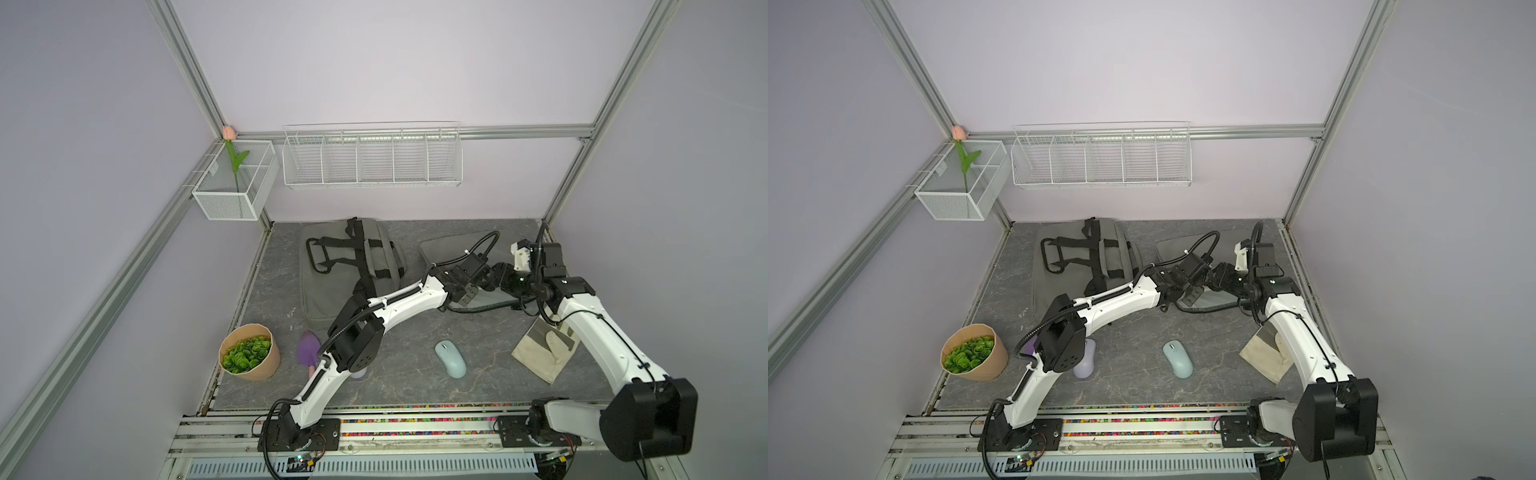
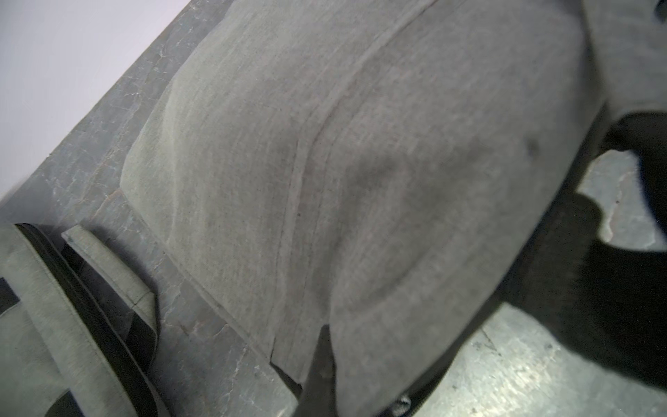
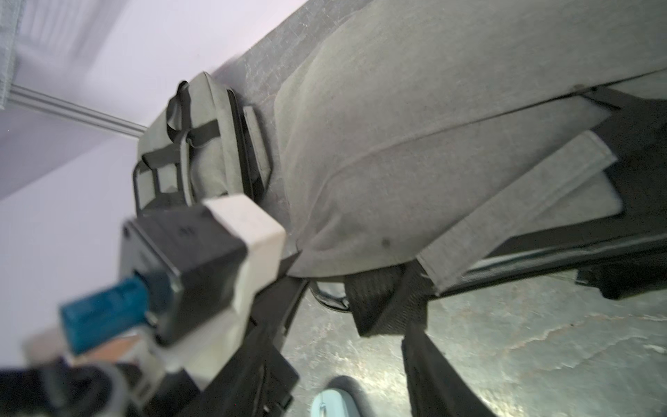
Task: Put the mouse into the laptop bag
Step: Open the zippered laptop bag at the center of the board, then pick up the mouse from the center of the board.
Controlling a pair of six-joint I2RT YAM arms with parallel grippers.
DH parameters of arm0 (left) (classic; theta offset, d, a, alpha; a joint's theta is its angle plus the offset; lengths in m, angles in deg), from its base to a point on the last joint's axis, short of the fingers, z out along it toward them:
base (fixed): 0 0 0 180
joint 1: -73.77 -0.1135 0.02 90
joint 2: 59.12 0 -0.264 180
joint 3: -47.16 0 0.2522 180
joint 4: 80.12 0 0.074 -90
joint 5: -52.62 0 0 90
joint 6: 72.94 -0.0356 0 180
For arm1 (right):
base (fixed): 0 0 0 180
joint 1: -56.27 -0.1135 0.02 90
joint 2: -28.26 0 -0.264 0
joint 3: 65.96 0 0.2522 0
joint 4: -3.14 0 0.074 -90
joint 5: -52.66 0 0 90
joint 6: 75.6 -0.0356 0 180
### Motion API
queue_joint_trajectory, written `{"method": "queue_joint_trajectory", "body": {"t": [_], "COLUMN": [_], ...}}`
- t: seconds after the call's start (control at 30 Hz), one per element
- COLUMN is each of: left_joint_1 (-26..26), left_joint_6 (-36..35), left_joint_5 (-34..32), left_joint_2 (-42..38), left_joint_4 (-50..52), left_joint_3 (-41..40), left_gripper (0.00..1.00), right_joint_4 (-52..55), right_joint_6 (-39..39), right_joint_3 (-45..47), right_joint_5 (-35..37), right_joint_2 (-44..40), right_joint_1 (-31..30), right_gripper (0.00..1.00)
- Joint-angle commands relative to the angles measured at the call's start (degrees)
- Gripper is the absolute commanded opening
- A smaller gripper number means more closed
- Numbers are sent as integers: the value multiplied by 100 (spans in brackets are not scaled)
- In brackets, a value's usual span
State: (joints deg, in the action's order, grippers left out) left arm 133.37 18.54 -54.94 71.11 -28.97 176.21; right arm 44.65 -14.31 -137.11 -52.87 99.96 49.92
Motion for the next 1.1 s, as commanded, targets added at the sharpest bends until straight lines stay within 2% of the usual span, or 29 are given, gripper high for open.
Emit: {"method": "queue_joint_trajectory", "body": {"t": [0.0, 0.1, 0.23, 0.3, 0.37, 0.47, 0.6, 0.8, 0.9, 1.07], "left_joint_1": [-98, -212, -320, -351, -376, -417, -438, -461, -496, -519], "left_joint_6": [304, 434, 511, 518, 554, 623, 665, 763, 844, 907], "left_joint_5": [544, 762, 923, 1004, 1051, 1129, 1167, 1130, 1149, 1163], "left_joint_2": [-301, -356, -464, -504, -546, -600, -679, -695, -695, -721], "left_joint_4": [86, 76, 43, 32, 27, 23, 23, 98, 135, 155], "left_joint_3": [198, 186, 153, 176, 187, 193, 184, 138, 108, 42], "left_gripper": [0, 0, 0, 0, 0, 0, 0, 0, 0, 0], "right_joint_4": [-38, 274, 670, 748, 745, 724, 726, 517, 256, -399], "right_joint_6": [157, 362, 278, 120, 76, 123, 130, 57, 66, 0], "right_joint_3": [475, 883, 1367, 1648, 1895, 2165, 2246, 2043, 2048, 2353], "right_joint_5": [323, 760, 1554, 1740, 1805, 1939, 2442, 3733, 3558, 3322], "right_joint_2": [-509, -1029, -1756, -2183, -2537, -2815, -2542, -1609, -1306, -1313], "right_joint_1": [4, -242, -945, -1280, -1599, -2168, -2930, -4426, -4633, -4771], "right_gripper": [64, 80, 81, 82, 90, 89, 89, 89, 90, 92]}}
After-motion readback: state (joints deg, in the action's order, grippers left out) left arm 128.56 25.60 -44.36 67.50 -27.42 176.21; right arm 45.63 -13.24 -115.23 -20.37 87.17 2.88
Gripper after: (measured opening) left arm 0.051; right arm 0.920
